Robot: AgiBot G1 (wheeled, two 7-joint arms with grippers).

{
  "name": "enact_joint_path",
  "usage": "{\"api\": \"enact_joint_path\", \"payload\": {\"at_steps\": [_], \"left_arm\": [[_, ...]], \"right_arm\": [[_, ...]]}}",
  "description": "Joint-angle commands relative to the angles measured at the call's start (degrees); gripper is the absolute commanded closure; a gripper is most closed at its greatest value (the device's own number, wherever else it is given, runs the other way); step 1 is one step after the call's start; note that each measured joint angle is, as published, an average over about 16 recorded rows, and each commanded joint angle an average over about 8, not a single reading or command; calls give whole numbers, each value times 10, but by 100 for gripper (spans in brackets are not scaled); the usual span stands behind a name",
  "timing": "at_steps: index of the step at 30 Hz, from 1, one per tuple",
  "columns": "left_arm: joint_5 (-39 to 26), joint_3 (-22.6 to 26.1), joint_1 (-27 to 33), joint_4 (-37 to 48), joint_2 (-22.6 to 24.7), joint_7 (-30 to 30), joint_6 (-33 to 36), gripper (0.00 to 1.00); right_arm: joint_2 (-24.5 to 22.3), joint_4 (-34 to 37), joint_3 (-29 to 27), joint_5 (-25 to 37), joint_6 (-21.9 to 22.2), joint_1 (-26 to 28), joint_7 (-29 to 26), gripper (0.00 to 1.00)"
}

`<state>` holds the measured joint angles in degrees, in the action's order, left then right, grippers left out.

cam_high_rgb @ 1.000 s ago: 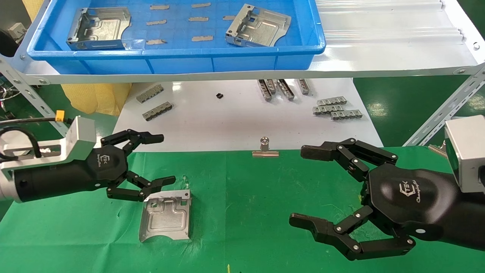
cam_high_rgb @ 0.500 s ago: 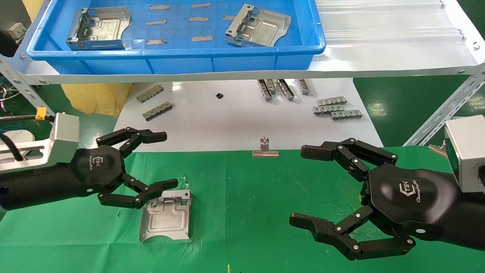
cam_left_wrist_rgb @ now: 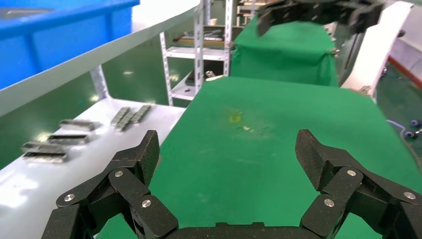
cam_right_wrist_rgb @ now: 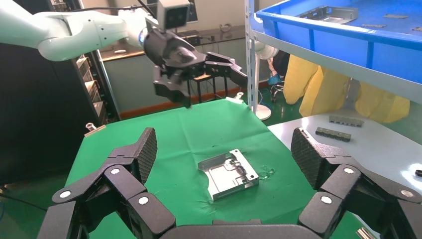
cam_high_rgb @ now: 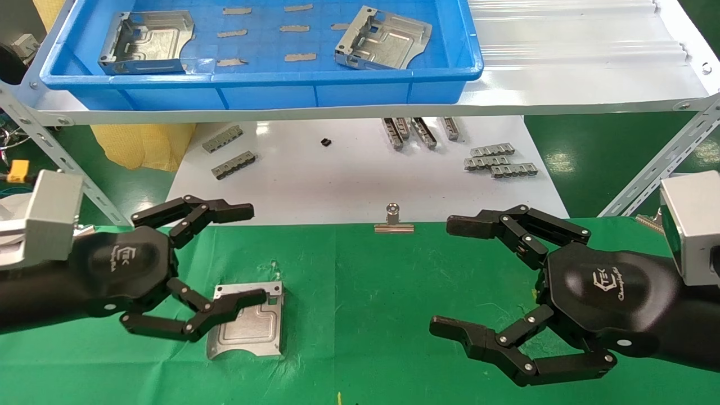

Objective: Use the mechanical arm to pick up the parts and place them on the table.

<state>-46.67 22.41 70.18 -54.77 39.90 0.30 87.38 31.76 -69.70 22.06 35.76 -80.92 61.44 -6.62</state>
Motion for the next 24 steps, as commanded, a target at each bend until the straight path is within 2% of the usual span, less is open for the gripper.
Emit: {"api": "enact_joint_path", "payload": {"at_steps": [1,16,24], "left_arm": [[6,-8,-11,-24,-6,-14,-2,0],[49,-64,-87,-190,-49,-110,-17,0],[55,-71,-96,-208,-54,-117,-19,0]], "right_arm": [[0,0,0,0,0,0,0,0],[0,0,0,0,0,0,0,0],[0,0,0,0,0,0,0,0]]}}
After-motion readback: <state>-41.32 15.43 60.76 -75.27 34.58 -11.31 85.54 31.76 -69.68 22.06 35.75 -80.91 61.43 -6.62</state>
